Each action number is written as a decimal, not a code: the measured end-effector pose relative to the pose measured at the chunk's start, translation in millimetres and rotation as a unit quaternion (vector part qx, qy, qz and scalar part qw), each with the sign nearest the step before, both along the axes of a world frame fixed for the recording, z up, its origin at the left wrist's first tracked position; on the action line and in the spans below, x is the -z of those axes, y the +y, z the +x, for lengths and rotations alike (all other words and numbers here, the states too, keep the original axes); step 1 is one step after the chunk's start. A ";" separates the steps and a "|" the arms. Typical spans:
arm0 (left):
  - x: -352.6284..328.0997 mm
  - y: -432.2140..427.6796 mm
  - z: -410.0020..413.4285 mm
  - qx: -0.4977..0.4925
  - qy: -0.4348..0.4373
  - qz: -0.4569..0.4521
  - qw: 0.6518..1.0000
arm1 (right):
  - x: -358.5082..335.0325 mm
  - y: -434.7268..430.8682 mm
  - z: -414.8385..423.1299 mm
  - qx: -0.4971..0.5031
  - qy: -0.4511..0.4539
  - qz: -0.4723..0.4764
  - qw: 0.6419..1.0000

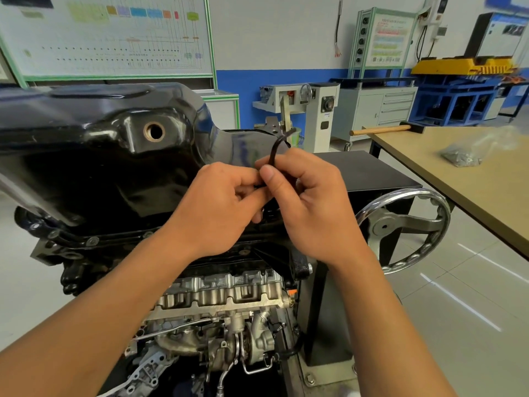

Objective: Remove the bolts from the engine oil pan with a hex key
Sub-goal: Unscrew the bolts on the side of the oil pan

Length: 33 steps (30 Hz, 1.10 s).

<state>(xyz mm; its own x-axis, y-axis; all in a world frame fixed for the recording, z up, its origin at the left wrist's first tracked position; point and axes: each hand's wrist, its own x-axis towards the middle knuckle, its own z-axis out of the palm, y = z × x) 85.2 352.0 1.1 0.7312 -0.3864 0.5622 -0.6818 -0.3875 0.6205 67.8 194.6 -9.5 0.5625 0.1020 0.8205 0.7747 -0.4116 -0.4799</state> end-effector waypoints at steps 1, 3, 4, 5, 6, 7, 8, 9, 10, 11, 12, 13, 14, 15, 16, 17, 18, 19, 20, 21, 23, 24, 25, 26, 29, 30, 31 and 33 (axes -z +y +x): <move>0.0 0.0 -0.3 -0.009 -0.011 -0.006 1.000 | -0.2 0.7 -0.5 -0.002 0.004 -0.003 1.000; 1.1 -1.6 0.3 -0.040 -0.034 -0.026 0.998 | 0.5 3.5 -1.3 0.003 0.005 0.007 1.000; 2.0 -3.4 0.9 -0.057 -0.043 -0.036 0.997 | 0.7 4.7 -1.5 0.010 0.002 0.023 1.000; 2.9 -5.4 1.8 -0.071 -0.050 -0.047 0.995 | 1.0 5.6 -1.6 0.015 -0.001 0.045 0.999; 3.1 -7.5 2.6 -0.083 -0.056 -0.056 0.993 | 1.1 6.1 -1.4 0.020 -0.004 0.066 0.998; 3.1 -9.1 3.6 -0.092 -0.063 -0.060 0.992 | 1.3 6.1 -0.9 0.025 -0.007 0.078 0.997; 3.4 -10.3 4.2 -0.095 -0.064 -0.062 0.992 | 1.6 5.6 -0.7 0.029 -0.010 0.079 0.996; 4.0 -10.4 4.6 -0.088 -0.059 -0.058 0.993 | 1.8 4.5 -0.8 0.032 -0.010 0.072 0.997; 4.6 -9.3 4.0 -0.070 -0.048 -0.047 0.995 | 1.8 3.4 -0.8 0.030 -0.007 0.061 0.998; 4.8 -7.4 2.9 -0.046 -0.035 -0.030 0.998 | 1.6 2.2 -0.9 0.025 -0.003 0.049 0.998; 4.6 -5.0 2.0 -0.027 -0.024 -0.015 0.999 | 1.4 1.3 -0.8 0.020 0.001 0.038 0.999; 4.6 -2.8 1.9 -0.015 -0.022 -0.005 1.000 | 1.4 0.9 -0.9 0.017 0.003 0.028 0.999; 4.4 -1.1 2.4 -0.012 -0.025 -0.005 1.000 | 1.6 1.1 -0.6 0.014 0.006 0.022 1.000; 3.9 -0.5 2.8 -0.015 -0.032 -0.011 0.999 | 2.3 2.0 -0.3 0.013 0.010 0.021 1.000; 3.4 -0.9 2.9 -0.023 -0.037 -0.020 0.999 | 2.9 3.0 0.0 0.013 0.014 0.027 0.999; 3.2 -2.4 2.7 -0.035 -0.041 -0.030 0.998 | 3.5 3.9 0.2 0.016 0.016 0.038 0.999; 3.4 -4.6 2.0 -0.049 -0.044 -0.038 0.997 | 3.8 4.4 0.0 0.019 0.013 0.053 0.998; 3.8 -6.8 1.7 -0.063 -0.049 -0.044 0.996 | 3.9 4.6 -0.1 0.023 0.006 0.069 0.997; 4.7 -8.4 2.4 -0.074 -0.055 -0.050 0.994 | 3.9 4.6 -0.3 0.026 0.001 0.081 0.996; 6.0 -9.1 3.3 -0.083 -0.061 -0.053 0.993 | 3.9 4.8 -0.5 0.029 -0.002 0.088 0.996; 9.0 -7.9 4.2 -0.102 -0.070 -0.033 0.992 | 3.9 5.0 -0.5 0.037 -0.005 0.089 0.995; 10.6 -6.3 3.2 -0.114 -0.075 -0.003 0.991 | 4.0 4.7 -0.3 0.041 -0.006 0.088 0.995; 12.4 -4.5 1.1 -0.130 -0.081 0.034 0.988 | 4.1 4.2 -0.1 0.043 -0.006 0.087 0.995; 14.9 -2.8 -1.7 -0.145 -0.088 0.070 0.983 | 4.0 3.5 0.0 0.043 -0.005 0.088 0.995; 18.9 -1.3 -8.4 -0.195 -0.121 0.134 0.964 | 3.6 2.9 0.4 0.041 0.003 0.098 0.994; 19.6 -1.4 -8.9 -0.205 -0.123 0.137 0.961 | 3.8 3.1 0.3 0.040 0.009 0.101 0.994; 20.4 -1.8 -9.1 -0.209 -0.121 0.134 0.961 | 3.9 3.5 0.5 0.038 0.015 0.105 0.994; 23.1 -3.3 -8.6 -0.212 -0.116 0.135 0.961 | 4.6 2.9 0.9 0.038 0.024 0.114 0.992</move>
<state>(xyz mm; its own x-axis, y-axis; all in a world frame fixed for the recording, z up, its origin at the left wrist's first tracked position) 76.6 348.7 -22.1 0.7216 -0.2366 0.6506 -0.5356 -0.7862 0.3081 68.7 197.5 -14.1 0.6009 -0.1272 0.7891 0.7193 -0.3445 -0.6033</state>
